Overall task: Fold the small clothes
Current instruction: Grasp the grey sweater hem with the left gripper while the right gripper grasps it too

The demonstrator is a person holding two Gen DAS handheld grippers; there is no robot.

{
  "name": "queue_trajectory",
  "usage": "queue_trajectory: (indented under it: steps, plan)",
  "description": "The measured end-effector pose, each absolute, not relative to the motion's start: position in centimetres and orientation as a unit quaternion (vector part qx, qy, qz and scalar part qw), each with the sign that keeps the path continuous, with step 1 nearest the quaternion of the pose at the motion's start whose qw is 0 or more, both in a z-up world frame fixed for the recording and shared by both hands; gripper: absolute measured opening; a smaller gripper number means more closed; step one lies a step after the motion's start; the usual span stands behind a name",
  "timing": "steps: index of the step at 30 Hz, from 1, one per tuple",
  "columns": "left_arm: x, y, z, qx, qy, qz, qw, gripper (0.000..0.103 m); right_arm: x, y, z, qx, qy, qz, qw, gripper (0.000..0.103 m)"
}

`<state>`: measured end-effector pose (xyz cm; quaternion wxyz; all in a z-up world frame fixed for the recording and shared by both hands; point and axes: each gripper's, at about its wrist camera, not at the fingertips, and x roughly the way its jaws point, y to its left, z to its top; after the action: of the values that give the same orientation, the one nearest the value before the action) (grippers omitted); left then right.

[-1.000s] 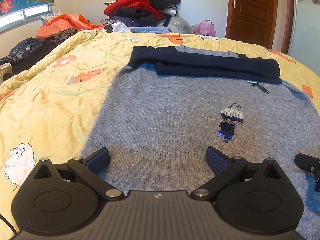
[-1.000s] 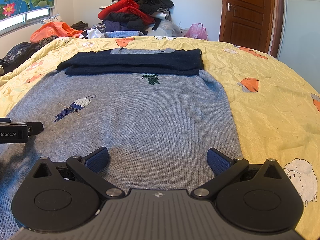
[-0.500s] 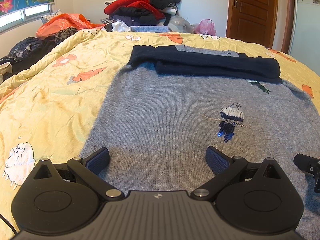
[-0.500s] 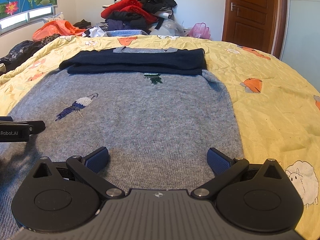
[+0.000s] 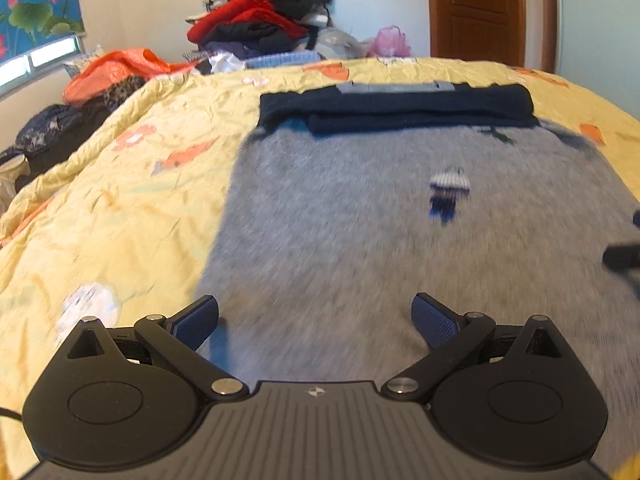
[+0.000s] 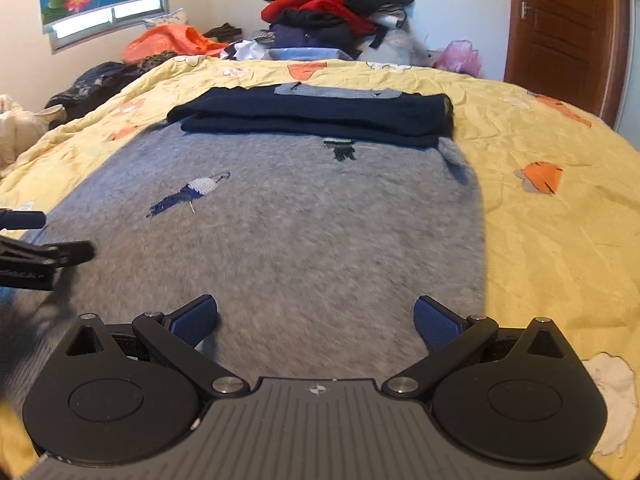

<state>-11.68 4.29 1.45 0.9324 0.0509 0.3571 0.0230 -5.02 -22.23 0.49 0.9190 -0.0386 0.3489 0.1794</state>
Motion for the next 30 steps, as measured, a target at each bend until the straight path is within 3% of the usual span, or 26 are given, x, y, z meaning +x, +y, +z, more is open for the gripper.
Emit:
queue_trajectory:
  steps: [8, 21, 22, 23, 24, 26, 27, 30]
  plan:
    - [-14.8, 9.8, 2.4, -0.057, 0.434, -0.019, 0.899, 0.103, -5.3, -25.5, 2.3, -0.010, 0.404, 0.210, 0.890, 0.103]
    - [-14.2, 15.2, 2.3, -0.319, 0.481, -0.142, 0.804, 0.102, -5.1, -33.4, 2.6, 0.189, 0.481, 0.201, 0.832, 0.103]
    - [-14.1, 15.2, 2.4, -0.318, 0.482, -0.139, 0.805, 0.098, -5.3, -33.9, 2.4, 0.205, 0.480, 0.201, 0.829, 0.103]
    - [-14.0, 15.1, 2.5, -0.311, 0.484, -0.132, 0.807, 0.085, -5.4, -34.3, 2.2, 0.218, 0.478, 0.203, 0.826, 0.103]
    - [-14.0, 15.1, 2.6, -0.302, 0.488, -0.124, 0.810, 0.061, -5.6, -34.8, 2.1, 0.232, 0.476, 0.207, 0.822, 0.103]
    - [-13.7, 15.6, 2.5, -0.290, 0.503, -0.101, 0.808, 0.029, -5.2, -35.9, 1.9, 0.264, 0.479, 0.219, 0.808, 0.102]
    - [-13.7, 16.1, 2.3, -0.293, 0.509, -0.093, 0.804, 0.022, -5.0, -36.7, 1.7, 0.290, 0.483, 0.226, 0.795, 0.101]
    - [-13.8, 16.9, 1.9, -0.308, 0.514, -0.091, 0.796, 0.020, -4.4, -39.0, 0.6, 0.379, 0.513, 0.240, 0.731, 0.096]
